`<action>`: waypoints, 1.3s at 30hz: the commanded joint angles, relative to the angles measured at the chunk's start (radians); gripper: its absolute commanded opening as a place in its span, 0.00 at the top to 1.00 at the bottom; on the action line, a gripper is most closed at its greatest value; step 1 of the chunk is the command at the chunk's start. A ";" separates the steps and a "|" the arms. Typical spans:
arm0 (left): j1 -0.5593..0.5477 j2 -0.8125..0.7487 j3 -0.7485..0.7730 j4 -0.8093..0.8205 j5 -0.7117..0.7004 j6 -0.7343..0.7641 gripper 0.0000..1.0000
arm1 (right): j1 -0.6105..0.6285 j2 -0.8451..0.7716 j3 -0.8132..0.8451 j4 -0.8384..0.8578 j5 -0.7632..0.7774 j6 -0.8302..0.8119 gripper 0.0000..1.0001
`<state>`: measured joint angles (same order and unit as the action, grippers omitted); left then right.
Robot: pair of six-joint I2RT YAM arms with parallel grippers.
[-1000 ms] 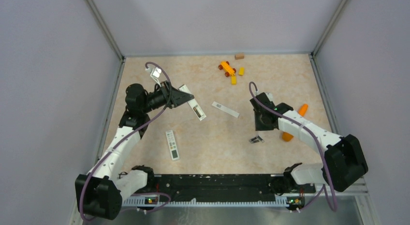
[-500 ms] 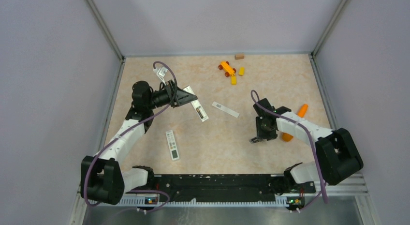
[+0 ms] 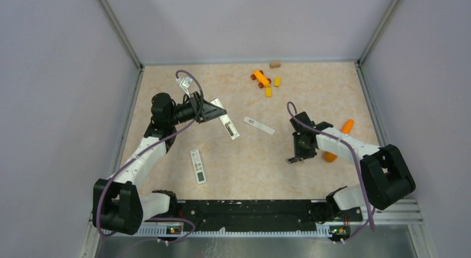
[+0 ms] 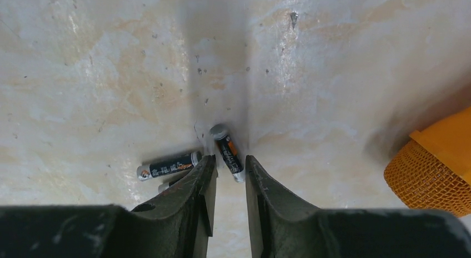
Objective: Load the batteries into the remote control
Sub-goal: Pick up the battery from the center of the board, then load the battery into the remote control.
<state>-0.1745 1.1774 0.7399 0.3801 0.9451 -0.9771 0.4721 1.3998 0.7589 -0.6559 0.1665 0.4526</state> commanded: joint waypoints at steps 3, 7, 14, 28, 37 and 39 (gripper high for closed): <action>0.011 -0.036 0.015 0.014 0.007 0.025 1.00 | -0.015 0.024 -0.013 0.050 0.033 0.011 0.74; 0.013 -0.035 0.017 0.003 0.007 0.031 1.00 | -0.016 0.018 -0.015 0.059 0.042 0.023 0.75; 0.017 -0.033 0.019 -0.002 0.010 0.037 1.00 | -0.023 0.016 -0.021 0.068 0.069 0.050 0.82; 0.017 -0.025 0.012 0.003 0.010 0.027 1.00 | -0.025 -0.240 0.058 0.174 0.004 0.000 1.00; -0.007 0.002 -0.001 0.135 -0.008 -0.095 1.00 | 0.046 -0.443 0.022 0.626 -0.637 -0.072 1.00; -0.027 0.009 -0.006 0.168 -0.021 -0.133 1.00 | 0.083 -0.458 0.023 0.708 -0.747 -0.068 1.00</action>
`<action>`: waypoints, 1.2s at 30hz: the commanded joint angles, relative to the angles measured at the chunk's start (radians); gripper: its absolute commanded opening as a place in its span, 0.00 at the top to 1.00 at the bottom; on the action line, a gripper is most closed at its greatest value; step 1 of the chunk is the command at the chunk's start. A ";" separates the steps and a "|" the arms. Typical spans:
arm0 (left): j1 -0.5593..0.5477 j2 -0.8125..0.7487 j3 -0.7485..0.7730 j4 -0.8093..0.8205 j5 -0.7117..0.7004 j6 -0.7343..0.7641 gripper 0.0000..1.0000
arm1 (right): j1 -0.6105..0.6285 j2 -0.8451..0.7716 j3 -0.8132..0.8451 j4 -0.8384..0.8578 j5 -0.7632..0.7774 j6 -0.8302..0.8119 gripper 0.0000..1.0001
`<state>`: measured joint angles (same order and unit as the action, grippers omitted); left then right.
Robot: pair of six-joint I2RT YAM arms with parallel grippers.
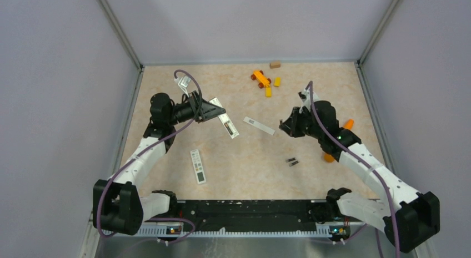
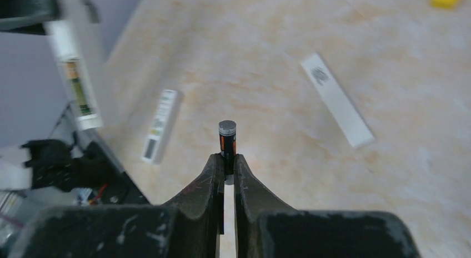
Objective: Load the batteries into the remote control
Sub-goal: Load the battery into the remote control.
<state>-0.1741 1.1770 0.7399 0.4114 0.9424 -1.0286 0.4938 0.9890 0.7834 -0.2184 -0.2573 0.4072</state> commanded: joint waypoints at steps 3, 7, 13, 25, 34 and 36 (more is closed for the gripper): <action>-0.059 0.024 -0.011 0.191 -0.034 -0.136 1.00 | 0.125 -0.015 0.053 0.295 -0.459 -0.039 1.00; -0.092 0.029 -0.012 0.199 -0.071 -0.156 1.00 | 0.219 0.049 0.175 0.133 -0.332 -0.098 1.00; -0.130 0.048 -0.025 0.197 -0.119 -0.169 1.00 | 0.296 0.143 0.329 -0.097 -0.036 -0.092 1.00; -0.139 0.088 -0.075 0.230 -0.141 -0.152 1.00 | 0.382 0.298 0.545 -0.410 0.153 -0.101 1.00; -0.139 0.106 -0.092 0.278 -0.140 -0.187 1.00 | 0.413 0.363 0.598 -0.431 0.194 -0.118 1.00; -0.140 0.106 -0.091 0.280 -0.137 -0.189 1.00 | 0.418 0.378 0.609 -0.439 0.201 -0.122 1.00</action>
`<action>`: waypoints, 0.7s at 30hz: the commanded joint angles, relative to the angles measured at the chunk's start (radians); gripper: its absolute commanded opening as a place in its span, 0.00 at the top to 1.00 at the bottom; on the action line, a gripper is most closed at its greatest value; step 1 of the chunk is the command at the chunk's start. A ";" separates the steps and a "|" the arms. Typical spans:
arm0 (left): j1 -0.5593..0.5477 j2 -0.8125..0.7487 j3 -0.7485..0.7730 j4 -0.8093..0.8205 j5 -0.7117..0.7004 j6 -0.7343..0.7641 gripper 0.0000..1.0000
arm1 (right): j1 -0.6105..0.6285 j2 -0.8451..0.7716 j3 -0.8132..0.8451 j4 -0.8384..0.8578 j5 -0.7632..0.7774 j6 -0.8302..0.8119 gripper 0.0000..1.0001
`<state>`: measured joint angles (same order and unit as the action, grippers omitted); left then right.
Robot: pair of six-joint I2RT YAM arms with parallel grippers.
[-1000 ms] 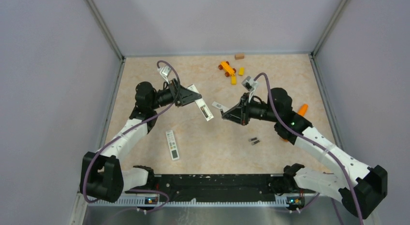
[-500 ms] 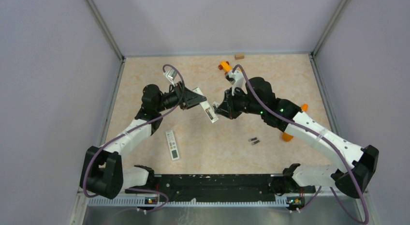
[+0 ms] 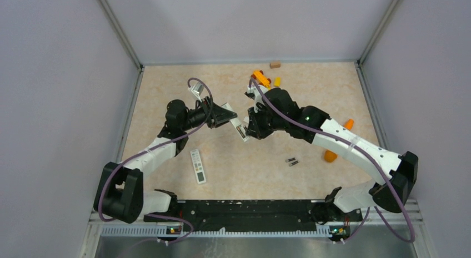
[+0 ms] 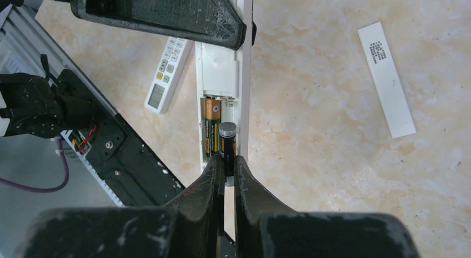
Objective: Load the batteries into the remote control
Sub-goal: Load the battery into the remote control.
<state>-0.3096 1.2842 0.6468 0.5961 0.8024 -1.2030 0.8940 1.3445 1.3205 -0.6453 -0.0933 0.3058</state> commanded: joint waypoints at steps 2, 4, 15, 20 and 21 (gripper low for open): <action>-0.004 -0.001 0.001 0.096 0.006 -0.019 1.00 | 0.023 0.031 0.076 -0.014 0.038 -0.024 1.00; -0.003 0.000 0.000 0.105 0.009 -0.026 1.00 | 0.027 0.038 0.078 -0.015 0.038 -0.026 1.00; -0.003 0.002 -0.005 0.137 0.016 -0.055 1.00 | 0.038 0.051 0.086 -0.041 0.056 -0.028 0.95; -0.003 0.003 -0.007 0.136 0.017 -0.053 1.00 | 0.038 0.051 0.085 -0.054 0.068 -0.023 0.85; -0.003 0.004 -0.007 0.135 0.016 -0.054 1.00 | 0.039 0.051 0.086 -0.055 0.071 -0.022 0.83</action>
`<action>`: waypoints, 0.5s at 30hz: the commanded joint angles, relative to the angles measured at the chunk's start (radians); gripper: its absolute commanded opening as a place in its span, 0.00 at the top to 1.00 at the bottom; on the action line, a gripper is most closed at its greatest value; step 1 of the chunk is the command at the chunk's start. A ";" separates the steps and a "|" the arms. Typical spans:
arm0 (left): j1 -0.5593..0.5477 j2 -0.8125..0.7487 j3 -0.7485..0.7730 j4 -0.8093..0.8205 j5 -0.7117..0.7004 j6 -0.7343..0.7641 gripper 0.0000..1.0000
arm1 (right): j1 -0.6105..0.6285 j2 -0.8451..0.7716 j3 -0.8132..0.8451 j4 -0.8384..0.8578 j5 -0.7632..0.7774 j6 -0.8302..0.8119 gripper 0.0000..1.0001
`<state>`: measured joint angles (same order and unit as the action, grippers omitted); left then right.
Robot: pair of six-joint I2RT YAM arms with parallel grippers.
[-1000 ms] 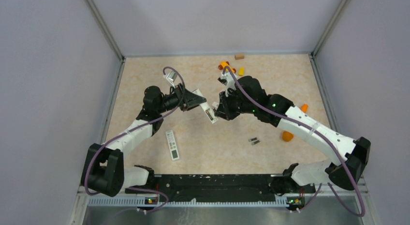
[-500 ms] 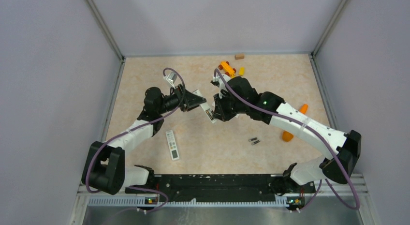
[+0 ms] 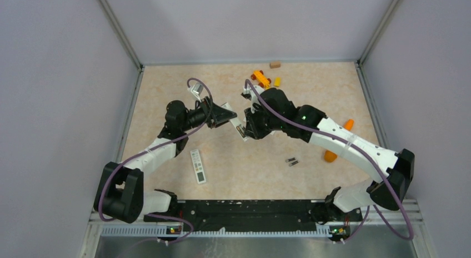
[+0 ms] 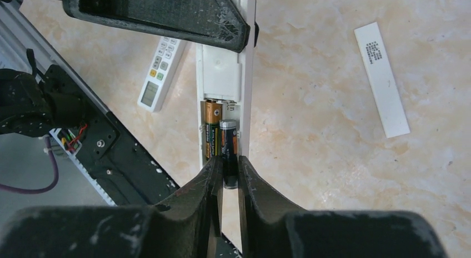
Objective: Load the batteries into the remote control
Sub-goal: Load the battery into the remote control.
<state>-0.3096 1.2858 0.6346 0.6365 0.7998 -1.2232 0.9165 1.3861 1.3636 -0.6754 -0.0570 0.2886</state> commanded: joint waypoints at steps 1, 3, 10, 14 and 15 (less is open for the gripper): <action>-0.003 0.003 0.005 0.096 0.019 -0.035 1.00 | 0.015 0.009 0.042 -0.024 0.038 -0.004 0.82; -0.003 0.001 0.006 0.097 0.021 -0.038 1.00 | 0.016 0.005 0.038 -0.014 0.040 0.000 0.80; -0.003 -0.002 0.005 0.099 0.025 -0.045 1.00 | 0.015 -0.004 0.027 0.027 0.036 0.024 0.80; -0.003 0.004 0.006 0.108 0.029 -0.061 1.00 | 0.016 -0.003 0.023 0.051 0.042 0.042 0.87; -0.003 0.004 0.007 0.114 0.031 -0.065 1.00 | 0.015 -0.001 0.022 0.054 0.048 0.047 0.88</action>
<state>-0.3092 1.2858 0.6334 0.6407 0.8001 -1.2427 0.9188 1.3861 1.3636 -0.6731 -0.0376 0.3103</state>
